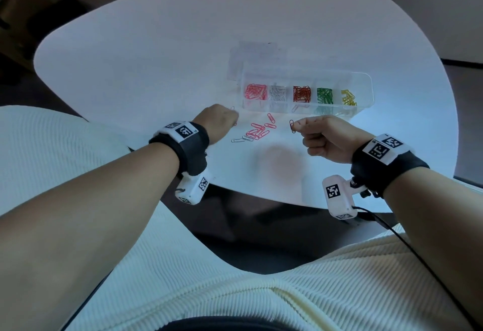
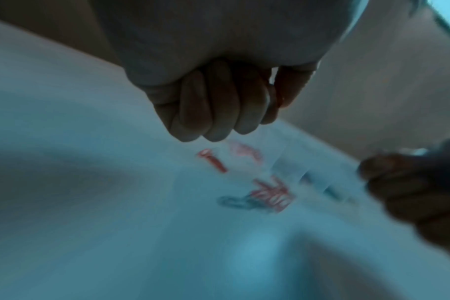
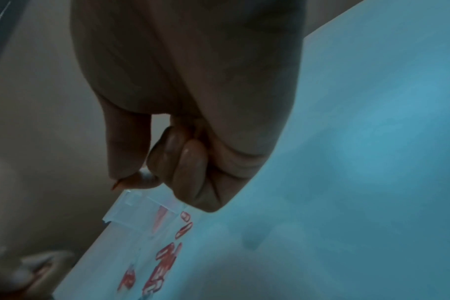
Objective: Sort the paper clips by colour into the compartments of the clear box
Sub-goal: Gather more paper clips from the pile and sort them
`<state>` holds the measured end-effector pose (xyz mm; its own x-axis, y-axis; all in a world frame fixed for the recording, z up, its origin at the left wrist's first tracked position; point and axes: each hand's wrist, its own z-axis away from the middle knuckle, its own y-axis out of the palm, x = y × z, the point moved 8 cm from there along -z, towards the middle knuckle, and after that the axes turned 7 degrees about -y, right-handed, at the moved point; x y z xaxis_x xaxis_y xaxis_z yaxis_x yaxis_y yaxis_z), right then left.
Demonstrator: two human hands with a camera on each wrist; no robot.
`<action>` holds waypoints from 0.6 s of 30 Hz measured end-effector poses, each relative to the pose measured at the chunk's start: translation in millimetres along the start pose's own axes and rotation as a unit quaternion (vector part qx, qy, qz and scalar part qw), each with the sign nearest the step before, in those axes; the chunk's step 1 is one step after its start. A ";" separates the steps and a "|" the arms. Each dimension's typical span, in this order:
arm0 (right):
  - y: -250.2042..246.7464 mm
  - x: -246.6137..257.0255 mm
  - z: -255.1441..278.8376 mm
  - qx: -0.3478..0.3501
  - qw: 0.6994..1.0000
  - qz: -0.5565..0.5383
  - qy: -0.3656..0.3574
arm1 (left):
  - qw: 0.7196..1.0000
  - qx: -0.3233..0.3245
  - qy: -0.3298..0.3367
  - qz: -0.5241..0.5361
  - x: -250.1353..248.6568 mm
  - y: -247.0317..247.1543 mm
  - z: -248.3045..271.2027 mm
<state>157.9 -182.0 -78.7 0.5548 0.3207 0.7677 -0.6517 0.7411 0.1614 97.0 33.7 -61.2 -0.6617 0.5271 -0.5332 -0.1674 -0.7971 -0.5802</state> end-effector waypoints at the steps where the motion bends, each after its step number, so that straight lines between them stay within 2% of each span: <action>1: 2.2 2.2 0.4 0.004 1.000 -0.022 0.003 | 0.999 0.008 0.018 0.046 -10.1 -1.1 3.0; 5: 9.3 15.6 2.2 0.009 0.996 -0.092 0.009 | 0.973 0.046 0.051 0.222 -42.1 0.2 15.5; 8: 2.7 32.7 7.5 -0.034 0.999 -0.030 -0.012 | 0.955 0.064 0.059 0.285 -61.6 3.6 19.5; 10: -12.4 48.7 10.8 -0.113 0.989 0.085 -0.053 | 0.959 0.057 0.068 0.270 -73.1 6.0 17.9; 12: -27.5 68.8 15.9 -0.203 0.946 0.227 -0.109 | 0.975 0.040 0.089 0.199 -84.9 9.9 15.9; 14: -38.8 83.0 17.6 -0.265 0.900 0.307 -0.158 | 0.988 0.014 0.103 0.115 -95.8 14.3 12.0; 16: -43.8 87.5 14.3 -0.285 0.885 0.319 -0.182 | 0.992 -0.020 0.107 0.064 -105.8 15.6 5.4; 18: -42.5 85.1 9.2 -0.276 0.877 0.356 -0.165 | 0.992 -0.054 0.107 0.040 -115.5 13.3 -2.1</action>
<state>228.0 -191.7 -14.6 -0.1301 0.6976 0.7046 -0.3719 0.6244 -0.6869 172.7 -37.1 -8.6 -0.4973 0.5230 -0.6922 -0.0342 -0.8091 -0.5867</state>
